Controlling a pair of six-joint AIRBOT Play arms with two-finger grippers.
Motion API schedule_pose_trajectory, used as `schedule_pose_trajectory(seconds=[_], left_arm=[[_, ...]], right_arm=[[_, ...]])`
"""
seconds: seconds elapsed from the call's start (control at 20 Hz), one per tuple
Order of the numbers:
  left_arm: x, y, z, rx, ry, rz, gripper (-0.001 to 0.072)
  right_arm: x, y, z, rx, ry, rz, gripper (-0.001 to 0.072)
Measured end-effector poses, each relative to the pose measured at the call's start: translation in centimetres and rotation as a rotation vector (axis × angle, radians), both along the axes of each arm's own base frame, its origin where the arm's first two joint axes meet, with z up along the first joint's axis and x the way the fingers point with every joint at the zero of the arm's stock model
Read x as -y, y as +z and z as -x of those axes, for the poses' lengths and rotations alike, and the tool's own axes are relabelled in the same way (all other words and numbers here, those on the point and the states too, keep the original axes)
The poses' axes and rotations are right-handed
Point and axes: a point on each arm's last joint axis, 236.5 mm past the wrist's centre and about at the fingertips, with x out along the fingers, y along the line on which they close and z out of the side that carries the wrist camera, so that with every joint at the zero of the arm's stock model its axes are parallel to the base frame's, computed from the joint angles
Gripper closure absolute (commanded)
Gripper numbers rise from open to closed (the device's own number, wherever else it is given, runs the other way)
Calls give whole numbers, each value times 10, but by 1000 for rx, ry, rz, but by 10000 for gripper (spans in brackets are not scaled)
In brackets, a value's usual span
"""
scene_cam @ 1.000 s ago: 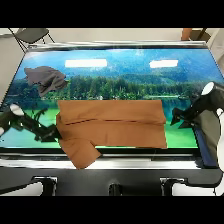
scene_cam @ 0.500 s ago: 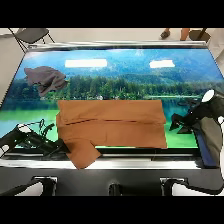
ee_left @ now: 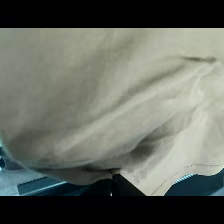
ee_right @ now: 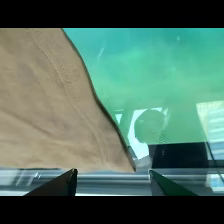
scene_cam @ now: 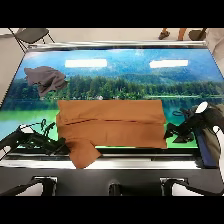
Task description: Fold the shirts.
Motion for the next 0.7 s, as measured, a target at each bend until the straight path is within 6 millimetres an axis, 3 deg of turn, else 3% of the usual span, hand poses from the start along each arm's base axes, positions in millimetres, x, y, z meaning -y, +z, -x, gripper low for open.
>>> schedule_pose_trajectory(seconds=[0.3, 0.4, 0.5, 0.55, 0.7], left_arm=[[0, -1, -1, 4, 3, -3, 670], [0, -1, -1, 5, 4, -4, 670], [0, -1, -1, 5, 4, -5, 670], [0, -1, -2, 5, 4, -5, 670], [-1, 0, -3, 11, 2, -7, 671]], right_arm=[[-13, -19, 12, -19, -30, -38, 180], [-21, -22, 18, -36, -47, -69, 297], [-26, -27, 20, -35, -64, -83, 601], [-28, -29, 18, -24, -75, -86, 666], [-29, -31, 15, -5, -88, -87, 668]])
